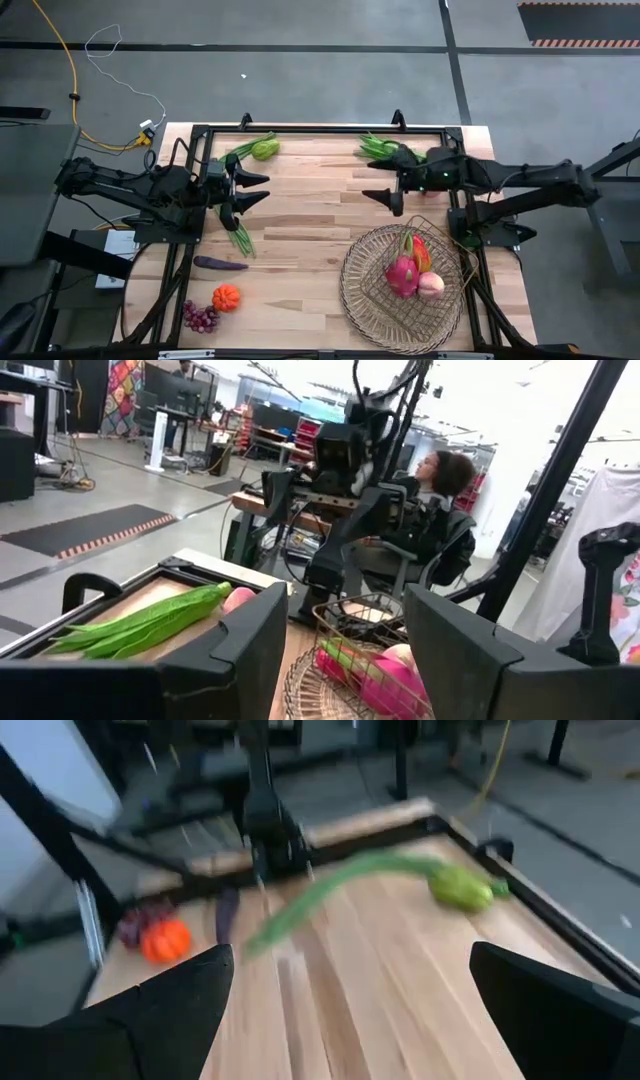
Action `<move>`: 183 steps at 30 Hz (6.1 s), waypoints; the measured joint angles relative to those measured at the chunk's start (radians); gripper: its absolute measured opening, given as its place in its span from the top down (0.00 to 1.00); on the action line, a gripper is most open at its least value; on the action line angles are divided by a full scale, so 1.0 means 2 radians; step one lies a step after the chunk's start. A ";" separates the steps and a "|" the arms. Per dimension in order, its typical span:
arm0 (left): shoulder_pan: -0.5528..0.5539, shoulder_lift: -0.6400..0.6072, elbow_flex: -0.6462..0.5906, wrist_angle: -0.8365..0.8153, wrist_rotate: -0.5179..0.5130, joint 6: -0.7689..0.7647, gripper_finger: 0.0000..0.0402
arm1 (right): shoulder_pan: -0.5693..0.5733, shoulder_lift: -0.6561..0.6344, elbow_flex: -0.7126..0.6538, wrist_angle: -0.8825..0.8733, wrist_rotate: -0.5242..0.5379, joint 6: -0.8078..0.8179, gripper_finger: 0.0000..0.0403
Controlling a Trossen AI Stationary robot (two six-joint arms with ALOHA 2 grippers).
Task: Build produce basket
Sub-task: Put the chayote into the wire basket
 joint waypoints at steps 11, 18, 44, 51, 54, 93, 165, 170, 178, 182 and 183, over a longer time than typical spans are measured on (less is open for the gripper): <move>0.000 0.000 0.000 -0.009 0.000 0.054 0.53 | 0.002 -0.013 -0.069 0.130 0.008 -0.045 0.01; 0.000 0.000 0.000 -0.011 0.000 0.054 0.53 | 0.002 -0.013 -0.069 0.137 0.008 -0.036 0.01; 0.000 0.000 0.000 -0.011 -0.030 0.060 0.53 | 0.003 -0.013 -0.069 0.139 0.008 -0.035 0.01; 0.000 0.000 0.000 -0.011 -0.032 0.069 0.53 | 0.003 -0.013 -0.069 0.139 0.004 -0.035 0.02; 0.000 0.000 0.000 -0.011 -0.032 0.069 0.53 | 0.003 -0.013 -0.069 0.139 -0.012 -0.035 0.07; 0.304 0.176 0.228 -0.424 -0.021 -0.013 0.07 | 0.003 -0.013 -0.069 0.136 -0.067 -0.022 1.00; 0.501 0.375 0.300 -0.364 0.206 0.119 0.39 | 0.003 -0.013 -0.069 0.123 -0.061 -0.016 1.00; 0.469 0.277 0.300 -0.304 0.240 0.086 0.39 | 0.003 -0.013 -0.069 0.124 -0.061 -0.019 1.00; 0.341 0.151 0.227 -0.199 0.231 0.031 0.39 | 0.003 -0.013 -0.069 0.124 -0.061 -0.026 1.00; 0.254 0.105 0.150 -0.129 0.200 -0.005 0.39 | 0.003 -0.013 -0.069 0.124 -0.061 -0.026 1.00; 0.231 0.097 0.129 -0.110 0.190 -0.008 0.39 | 0.003 -0.013 -0.069 0.124 -0.061 -0.026 1.00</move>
